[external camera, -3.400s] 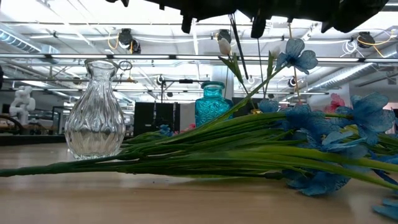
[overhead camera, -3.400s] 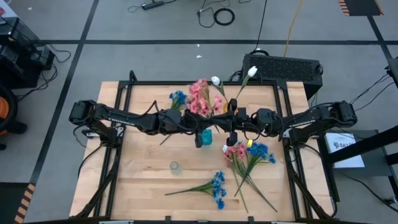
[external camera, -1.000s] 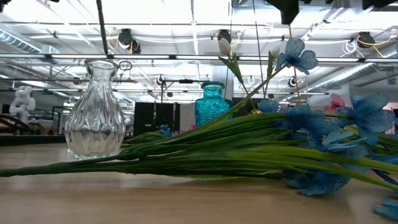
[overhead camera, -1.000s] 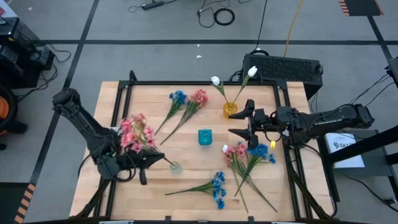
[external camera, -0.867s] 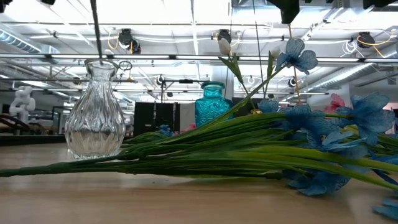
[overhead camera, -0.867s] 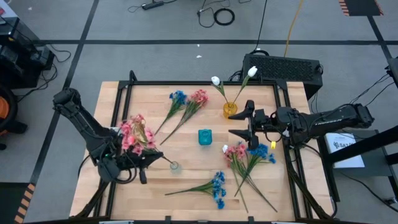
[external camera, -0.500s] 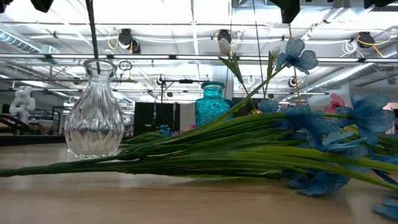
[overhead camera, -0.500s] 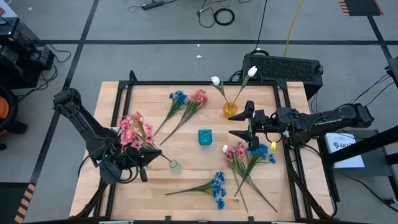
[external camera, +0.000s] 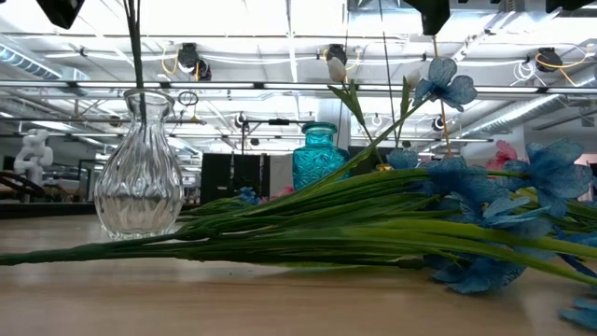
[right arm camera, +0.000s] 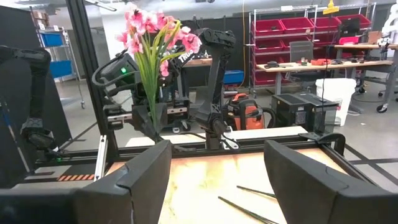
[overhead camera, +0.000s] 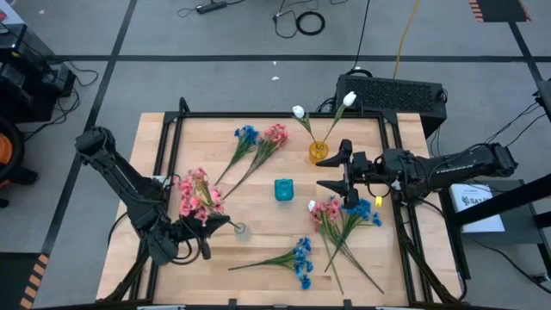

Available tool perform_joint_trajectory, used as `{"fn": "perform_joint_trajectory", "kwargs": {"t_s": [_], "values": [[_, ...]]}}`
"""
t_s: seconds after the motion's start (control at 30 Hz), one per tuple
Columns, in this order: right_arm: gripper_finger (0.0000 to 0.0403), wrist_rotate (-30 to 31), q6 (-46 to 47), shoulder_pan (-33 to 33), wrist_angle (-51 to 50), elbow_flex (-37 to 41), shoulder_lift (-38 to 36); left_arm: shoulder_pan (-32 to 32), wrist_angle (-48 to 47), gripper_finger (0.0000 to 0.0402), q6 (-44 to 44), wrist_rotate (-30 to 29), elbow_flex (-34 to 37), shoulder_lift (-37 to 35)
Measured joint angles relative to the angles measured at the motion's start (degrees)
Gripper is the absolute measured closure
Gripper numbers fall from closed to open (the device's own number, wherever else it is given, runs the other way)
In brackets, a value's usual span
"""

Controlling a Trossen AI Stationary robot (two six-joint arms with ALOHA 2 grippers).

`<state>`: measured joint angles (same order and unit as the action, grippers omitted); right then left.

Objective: Sort flowers into vase by color
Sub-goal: Put the top right pink flowers into the transparent vase

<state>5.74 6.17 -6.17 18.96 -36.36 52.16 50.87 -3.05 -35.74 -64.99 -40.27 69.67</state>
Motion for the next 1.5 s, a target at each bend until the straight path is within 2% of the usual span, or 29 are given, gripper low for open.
{"fn": "perform_joint_trajectory", "kwargs": {"t_s": [0.27,0.57,0.77,1.0,1.3,1.5], "values": [[0.0154,0.0,0.0,0.0,0.0,0.0,0.0,-0.11,1.3,0.0385,0.04,0.04,-0.02,3.39],[0.0154,0.02,0.0,0.0,-0.02,0.0,0.0,-0.11,2.16,0.0282,0.07,0.04,-0.02,3.64],[0.0154,0.02,0.0,0.0,-0.04,0.0,0.0,-0.11,2.38,0.0233,0.08,0.82,-0.02,3.62],[0.0154,0.01,0.0,0.0,-0.07,0.0,0.0,-0.11,2.66,0.0189,0.01,6.38,-0.04,3.47],[0.0154,0.0,0.0,0.0,-0.09,0.0,0.0,1.94,-1.04,0.0128,-0.09,10.03,-0.07,-1.09],[0.0154,0.0,-0.22,0.0,-0.2,0.0,0.0,4.07,-10.41,0.0111,-7.84,14.33,-0.09,-6.68]]}}
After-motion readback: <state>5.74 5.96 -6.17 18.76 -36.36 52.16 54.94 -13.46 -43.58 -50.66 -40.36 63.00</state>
